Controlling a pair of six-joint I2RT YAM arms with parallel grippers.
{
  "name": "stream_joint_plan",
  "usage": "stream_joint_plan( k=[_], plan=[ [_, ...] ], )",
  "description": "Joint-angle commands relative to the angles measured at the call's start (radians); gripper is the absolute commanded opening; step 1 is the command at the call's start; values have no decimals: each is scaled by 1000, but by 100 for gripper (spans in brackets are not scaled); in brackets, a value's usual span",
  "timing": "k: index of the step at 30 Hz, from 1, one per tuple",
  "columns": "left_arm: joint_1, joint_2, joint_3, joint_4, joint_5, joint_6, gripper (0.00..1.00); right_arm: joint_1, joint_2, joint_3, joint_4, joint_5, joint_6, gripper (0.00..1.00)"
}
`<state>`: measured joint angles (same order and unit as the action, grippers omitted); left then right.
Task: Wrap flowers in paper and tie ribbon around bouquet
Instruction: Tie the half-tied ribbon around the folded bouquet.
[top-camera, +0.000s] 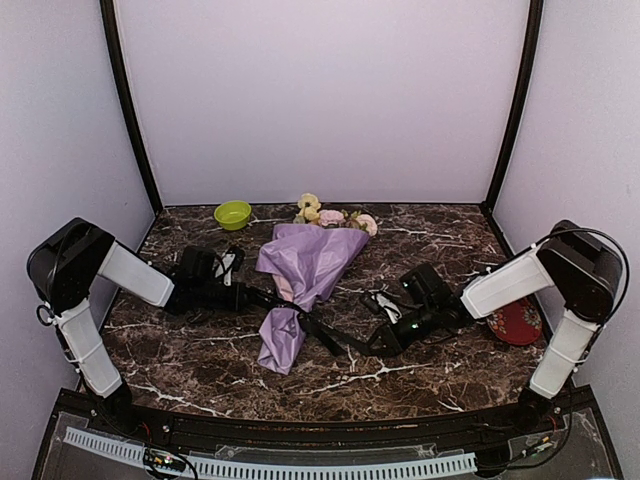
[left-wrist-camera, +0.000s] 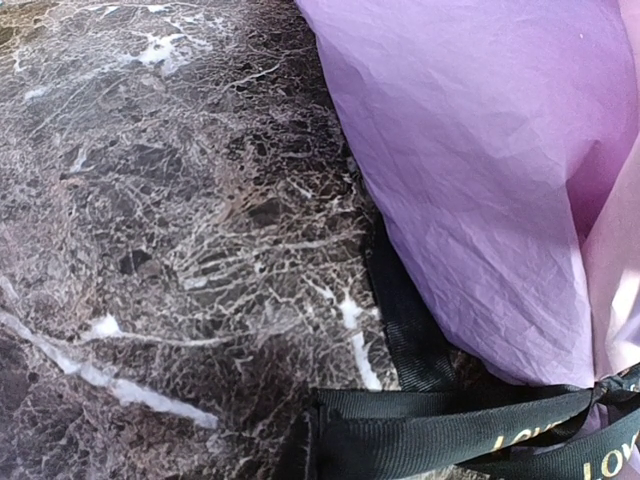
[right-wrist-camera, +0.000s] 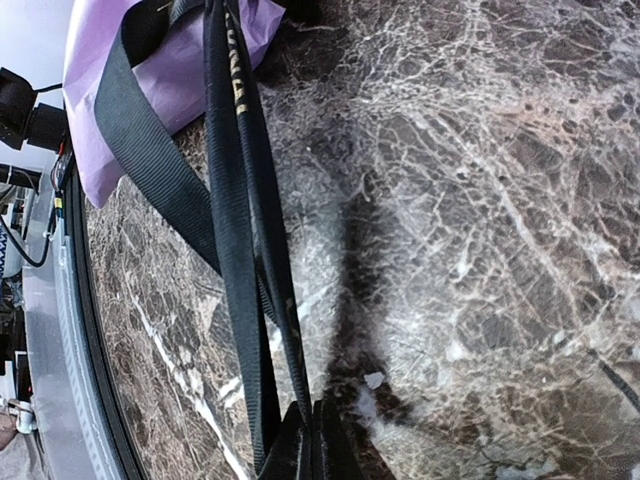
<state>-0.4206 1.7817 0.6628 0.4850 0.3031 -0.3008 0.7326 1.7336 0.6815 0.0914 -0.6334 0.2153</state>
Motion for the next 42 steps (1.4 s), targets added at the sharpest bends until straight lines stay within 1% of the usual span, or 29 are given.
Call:
stream_joint_plan(
  k=[1,7,8,10,11,12,15,17,20,24,26,29,32,34,36,38,42],
  plan=[
    [65,39,-56,-136,-134,-10,0,13,2,-81,-200,18,26,0],
    [64,58,-39,-164,-117,-6,0,13,8,-56,-211,10,23,0],
    [64,56,-44,-159,-96,-14,0,13,0,-39,-223,21,18,0],
    [41,40,-74,-91,-20,-38,0,12,-25,16,-254,84,14,1],
    [22,32,-80,-59,15,-46,0,8,-40,45,-264,107,11,7],
    [-3,29,-74,-48,40,-45,0,5,-57,77,-272,129,12,15],
    [-78,37,-20,-101,56,-11,0,-11,-102,155,-304,195,11,36],
    [-113,45,12,-149,63,14,0,-28,-130,184,-336,255,3,44],
    [-135,44,29,-173,90,20,0,-63,-197,193,-358,316,-1,48],
    [-205,54,92,-228,130,78,0,-84,-248,190,-350,375,0,48],
    [-262,83,141,-237,185,116,0,-84,-263,188,-328,324,-14,42],
    [-331,117,233,-280,217,166,0,-73,-273,177,-264,199,-17,31],
    [-366,109,266,-275,253,179,0,-10,-271,168,-191,128,-28,23],
    [-367,85,250,-269,247,178,0,32,-261,173,-160,93,-47,23],
    [-362,52,216,-295,170,198,0,51,-251,174,-148,90,-61,23],
    [-344,23,185,-322,133,213,0,53,-237,169,-141,111,-59,25],
    [-312,-19,134,-325,126,206,0,62,-187,179,-158,165,-67,31]
  ],
)
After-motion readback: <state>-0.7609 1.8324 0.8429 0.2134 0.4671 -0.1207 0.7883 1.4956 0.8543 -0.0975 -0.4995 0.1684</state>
